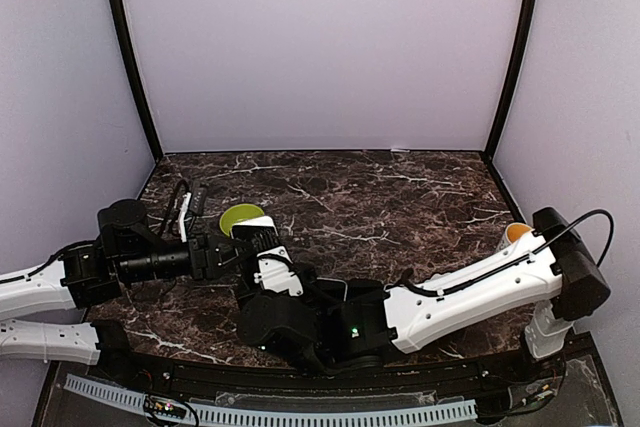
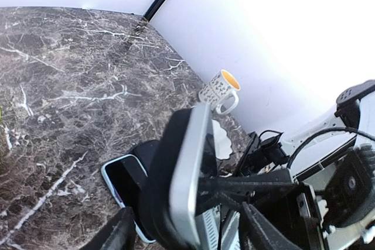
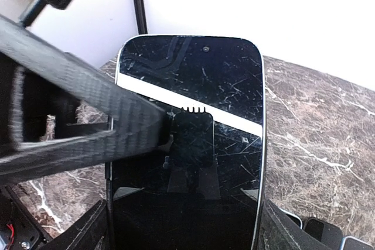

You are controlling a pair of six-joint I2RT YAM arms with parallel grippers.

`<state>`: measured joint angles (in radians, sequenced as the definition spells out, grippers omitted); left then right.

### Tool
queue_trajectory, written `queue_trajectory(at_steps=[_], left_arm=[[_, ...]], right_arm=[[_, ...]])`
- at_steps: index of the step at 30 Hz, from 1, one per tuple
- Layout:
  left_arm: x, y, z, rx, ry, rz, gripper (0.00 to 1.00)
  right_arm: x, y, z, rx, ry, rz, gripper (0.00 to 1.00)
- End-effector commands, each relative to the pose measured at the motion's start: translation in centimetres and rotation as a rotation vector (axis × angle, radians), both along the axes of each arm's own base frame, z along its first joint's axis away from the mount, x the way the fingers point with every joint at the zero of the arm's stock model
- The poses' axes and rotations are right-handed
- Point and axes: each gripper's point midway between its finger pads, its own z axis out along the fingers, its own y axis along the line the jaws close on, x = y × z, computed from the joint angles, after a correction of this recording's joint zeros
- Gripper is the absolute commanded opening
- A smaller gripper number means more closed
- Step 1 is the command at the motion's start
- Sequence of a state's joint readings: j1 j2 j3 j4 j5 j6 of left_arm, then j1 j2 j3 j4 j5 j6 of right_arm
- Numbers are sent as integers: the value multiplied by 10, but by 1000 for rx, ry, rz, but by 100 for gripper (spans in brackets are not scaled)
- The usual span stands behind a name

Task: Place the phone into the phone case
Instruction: Pass from the right arm to the left, then place the phone with the phone case at the center of the board.

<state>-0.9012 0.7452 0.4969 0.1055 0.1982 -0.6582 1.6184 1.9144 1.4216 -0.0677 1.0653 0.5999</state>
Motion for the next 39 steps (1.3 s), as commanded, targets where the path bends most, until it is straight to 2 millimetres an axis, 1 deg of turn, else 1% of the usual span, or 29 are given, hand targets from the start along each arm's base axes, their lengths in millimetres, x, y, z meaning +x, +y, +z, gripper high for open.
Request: queue_trajectory(at_steps=[1,2,4,5,6,7,8,10,12,13,14,18,19,20,22,24,26,27,28,29,32,33,34,35,36,37,38,39], left_arm=[[3,-1,12,-45,-24,13,51],[3,-1,13,-47,-27,12,47],[1,-1,17,-57,-37,-2,31],[-1,-3,19,-59,-48,-19,27],[-3,-3,19,-60,-52,-29,20],[-6,-4,18,-57,-55,-47,17],[-7,-4,16,-52,-55,-54,10],[-10,-4,10,-45,-48,-66,1],[-13,-4,4,-43,-46,-82,0],[-15,-4,4,-47,-51,-92,0],[-15,-4,0,-39,-54,-97,0],[-16,-4,-6,6,-108,-118,0],[-16,-4,-8,22,-116,-119,0],[-15,-3,-12,46,-144,-120,0],[-13,-1,-16,70,-184,-113,0],[-10,0,-19,66,-215,-95,0],[-6,0,-15,43,-249,-72,0],[-6,-2,-16,42,-260,-72,0],[-3,-2,-13,42,-295,-55,0],[-3,-5,-14,53,-307,-57,0],[9,-9,-11,99,-395,-8,0],[10,-12,-16,115,-404,-7,0],[13,-13,-10,99,-444,15,0],[14,-15,-19,109,-449,12,0],[15,-17,-8,63,-483,29,0],[17,-19,-18,77,-480,28,0],[17,-20,-12,50,-503,35,0],[19,-23,-20,72,-504,25,0]], right_arm=[[-5,5,45,110,-74,-5,20],[-6,6,46,112,-77,2,20],[-7,7,45,106,-79,17,20],[-7,7,43,103,-78,17,20],[-7,7,42,102,-76,21,20],[-7,7,40,102,-74,25,20],[-8,6,39,101,-73,29,21],[-8,3,36,105,-66,31,23],[-8,0,34,110,-60,40,28],[-10,0,33,110,-55,53,34],[-11,0,32,110,-50,70,44],[-14,-4,20,72,-6,142,95],[-17,-4,16,60,19,184,98],[-19,-7,15,54,39,229,98],[-31,-7,9,50,105,375,98],[-40,-10,5,66,174,507,99],[-39,-17,8,80,207,554,98],[-34,-21,12,78,205,545,98],[-28,-25,19,75,188,525,99],[-22,-30,27,76,165,500,98],[6,-42,52,88,106,399,98],[15,-45,60,90,95,380,98],[23,-45,68,89,81,371,98],[30,-46,76,82,65,362,98],[37,-47,83,74,53,351,98],[43,-48,88,66,46,346,98],[50,-50,90,53,48,343,98],[58,-52,92,46,46,345,99]])
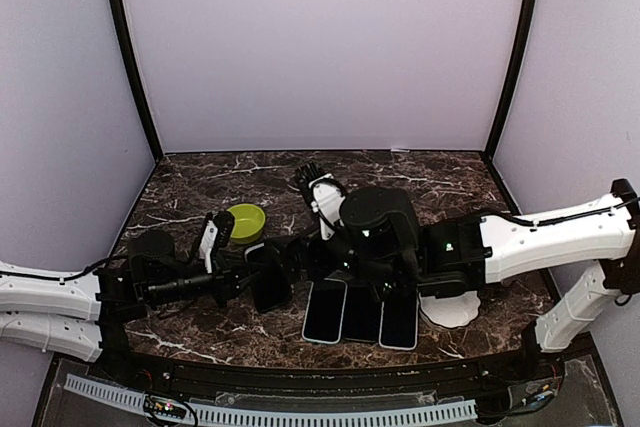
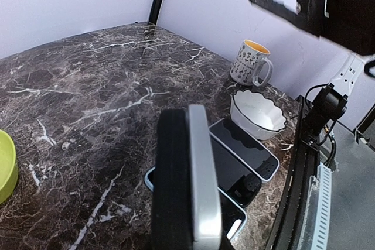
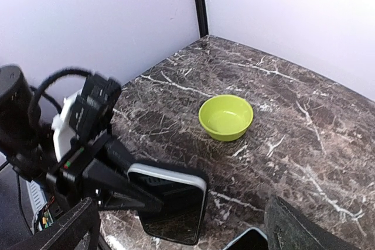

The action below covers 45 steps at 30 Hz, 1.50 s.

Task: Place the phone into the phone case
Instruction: Place the phone with the phone case at the center of the board.

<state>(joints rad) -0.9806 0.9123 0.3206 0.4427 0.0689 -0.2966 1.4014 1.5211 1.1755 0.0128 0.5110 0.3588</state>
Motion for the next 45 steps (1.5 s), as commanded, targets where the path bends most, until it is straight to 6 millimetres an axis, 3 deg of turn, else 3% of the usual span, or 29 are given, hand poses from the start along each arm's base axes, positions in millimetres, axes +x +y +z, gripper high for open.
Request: queue_trajectory(at_steps=[1,7,13,19,24,29,36,40,45], left_arm=[[12,-9,39,-137,-191,26,0],[20,-18,26,-120,-237,29,0],[28,-12,12,-110,-266,84,0],[17,-18,-6,-79,-249,11,0],[12,-13,-9,-72,-304,-4,0],[6,-20,-17,-30,-354,-69,0],[3,-22,-28,-37,-343,-90,0],[3,-25,-29,-61,-339,-95,0],[2,-25,-32,-72,-325,-93,0]], right_arm=[[29,-9,32,-9,-53,-5,98],[54,-18,25,-11,-66,13,98],[78,-22,19,57,-17,50,99],[84,-35,7,127,-27,-1,99],[84,-52,-1,247,-46,-45,98],[83,-38,-29,106,-69,13,97],[67,-5,-37,-20,-188,59,94],[72,6,-56,-95,-203,22,94],[61,25,-77,-167,-233,59,95]])
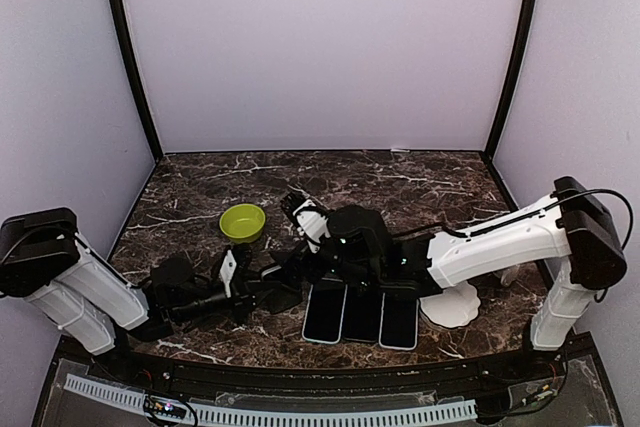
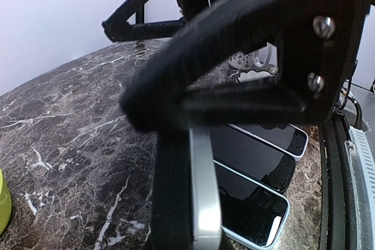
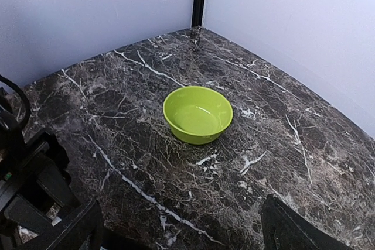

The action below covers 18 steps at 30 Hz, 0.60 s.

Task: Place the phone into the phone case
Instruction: Place the phone with the phone case at the center of the board.

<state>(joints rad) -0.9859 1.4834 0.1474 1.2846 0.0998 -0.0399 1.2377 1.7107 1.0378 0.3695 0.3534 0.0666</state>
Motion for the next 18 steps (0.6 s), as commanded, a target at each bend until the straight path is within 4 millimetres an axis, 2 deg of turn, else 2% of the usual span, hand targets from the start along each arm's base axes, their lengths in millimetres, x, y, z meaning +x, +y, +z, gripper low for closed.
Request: queue_trajectory(at_steps=[1,6,7,8,13,18], left_arm=[[-4,-3,28,-110,-51,-25,0],[-3,-7,32,-97,-57,-33,7],[-3,-7,27,-72,-49,-33,7],[-1,-9,32,-76,-58,-33,8],[2,-8,37,-66,-80,-15,19],[4,-11,41,-44,-109,-17,23]], right_arm=[[2,11,-4,-45,-66,-24,95],[5,5,-29,-103,-59,-51,95],[5,5,-33,-112,-58,-53,95],[6,5,-36,-121,-57,-58,95],[9,2,-47,-168,-66,-69,95],[9,3,-57,-196,-72,-63,95]])
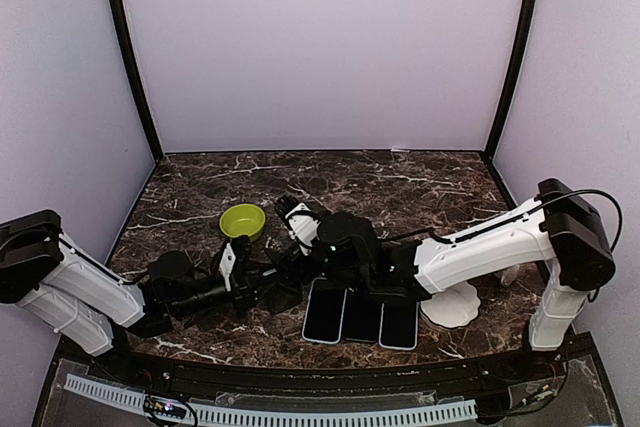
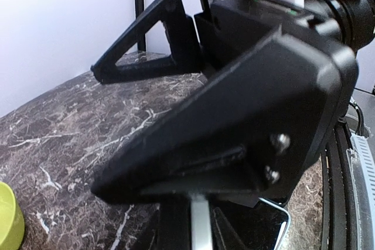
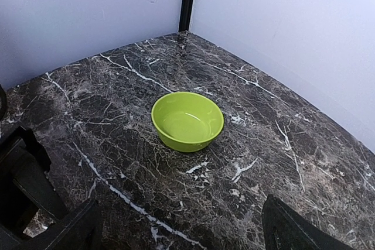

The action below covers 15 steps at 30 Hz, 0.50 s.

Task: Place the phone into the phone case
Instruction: Place the phone with the phone case at the center of the board, then pick up the phone with the phone case from the center of the board.

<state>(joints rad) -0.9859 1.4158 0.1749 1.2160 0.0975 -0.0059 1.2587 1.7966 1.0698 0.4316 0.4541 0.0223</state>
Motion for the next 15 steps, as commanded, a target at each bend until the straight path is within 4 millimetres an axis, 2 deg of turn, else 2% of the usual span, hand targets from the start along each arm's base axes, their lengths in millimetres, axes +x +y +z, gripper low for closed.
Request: queue_trajectory(at_steps=[1,9,12,15], left_arm=[[2,-8,25,-37,-63,-17,24],[-3,-7,18,-26,-38,-34,8],[-3,-5,15,-12,-30,-28,0],[-4,-2,12,4,-32,-28,0]], right_arm=[[0,-7,-46,-169,-2,-9,95],[4,-12,-48,-176,11,-22,96],[7,-16,-36,-149,42,1,97],[-3,-14,-15,-109,71,124,99]])
